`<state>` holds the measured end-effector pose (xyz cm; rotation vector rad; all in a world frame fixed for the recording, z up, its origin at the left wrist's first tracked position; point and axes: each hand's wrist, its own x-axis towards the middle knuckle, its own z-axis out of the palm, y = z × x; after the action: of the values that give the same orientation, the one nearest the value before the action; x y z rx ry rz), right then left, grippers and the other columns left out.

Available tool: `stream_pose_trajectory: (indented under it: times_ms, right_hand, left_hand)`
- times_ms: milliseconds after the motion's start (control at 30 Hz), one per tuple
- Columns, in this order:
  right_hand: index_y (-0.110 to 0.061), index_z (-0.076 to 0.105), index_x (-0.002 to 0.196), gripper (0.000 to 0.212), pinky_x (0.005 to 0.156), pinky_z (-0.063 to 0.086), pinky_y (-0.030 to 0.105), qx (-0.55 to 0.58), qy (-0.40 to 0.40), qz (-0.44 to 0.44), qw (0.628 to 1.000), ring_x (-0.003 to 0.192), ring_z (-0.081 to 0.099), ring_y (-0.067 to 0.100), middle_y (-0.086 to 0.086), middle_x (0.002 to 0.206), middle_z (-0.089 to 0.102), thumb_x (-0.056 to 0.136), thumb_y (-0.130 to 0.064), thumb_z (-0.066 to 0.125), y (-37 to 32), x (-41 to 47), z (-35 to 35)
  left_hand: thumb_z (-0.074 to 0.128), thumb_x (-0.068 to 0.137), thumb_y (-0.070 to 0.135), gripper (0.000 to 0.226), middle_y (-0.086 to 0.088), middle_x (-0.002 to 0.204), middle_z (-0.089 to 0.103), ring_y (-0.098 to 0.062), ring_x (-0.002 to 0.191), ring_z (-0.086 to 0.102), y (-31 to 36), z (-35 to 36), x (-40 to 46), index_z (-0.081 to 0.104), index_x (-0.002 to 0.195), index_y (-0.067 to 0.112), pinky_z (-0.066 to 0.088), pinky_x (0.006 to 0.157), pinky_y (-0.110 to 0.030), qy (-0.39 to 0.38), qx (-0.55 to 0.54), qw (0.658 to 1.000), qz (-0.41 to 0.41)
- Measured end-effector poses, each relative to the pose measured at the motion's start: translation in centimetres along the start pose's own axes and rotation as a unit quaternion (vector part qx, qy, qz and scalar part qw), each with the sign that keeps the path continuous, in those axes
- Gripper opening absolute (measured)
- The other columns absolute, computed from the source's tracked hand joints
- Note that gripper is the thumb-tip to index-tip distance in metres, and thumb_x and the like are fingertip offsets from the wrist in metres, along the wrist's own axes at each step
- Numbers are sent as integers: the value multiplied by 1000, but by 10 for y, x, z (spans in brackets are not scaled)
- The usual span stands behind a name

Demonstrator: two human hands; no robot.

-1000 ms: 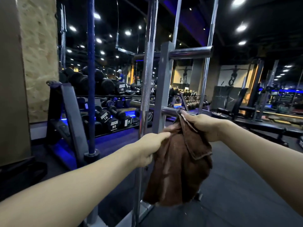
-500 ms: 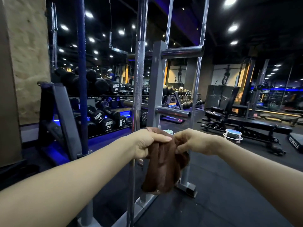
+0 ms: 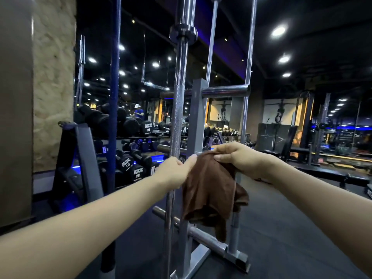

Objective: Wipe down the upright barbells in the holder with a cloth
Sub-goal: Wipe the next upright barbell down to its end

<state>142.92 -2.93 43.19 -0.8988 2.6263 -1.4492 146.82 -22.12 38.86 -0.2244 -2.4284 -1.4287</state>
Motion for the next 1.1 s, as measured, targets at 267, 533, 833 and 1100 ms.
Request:
stream_pose_trajectory:
  times_ms: [267,533,833,1100]
  right_hand:
    - [-5,63,100,25,67,55,20,129,-26,-99,986,71,65,11,9,85,66,96,4,40,-65,22,5]
    - [-7,64,91,16,62,38,21,31,195,-128,972,65,44,10,3,80,55,98,-14,51,-110,83,-28]
    - [-12,56,73,27,60,41,28,52,298,-165,939,67,52,17,10,78,56,98,-22,51,-164,154,-49]
    - [-6,58,91,29,74,53,38,181,191,-155,952,65,56,25,12,77,57,101,-30,45,-175,152,-64]
  left_hand:
    - [64,83,38,38,-16,96,71,-25,74,69,33,-15,9,63,102,5,58,72,-38,-70,-354,932,-45]
    - [63,89,34,37,-11,109,63,-28,95,61,74,-94,79,58,114,6,51,86,-35,259,-199,944,54]
    - [49,94,44,58,-12,141,34,-36,126,40,134,-73,141,24,141,20,35,101,-53,348,101,921,147]
    - [39,94,56,46,-9,121,53,-28,102,56,127,-82,153,35,120,18,45,87,-39,270,-76,934,220]
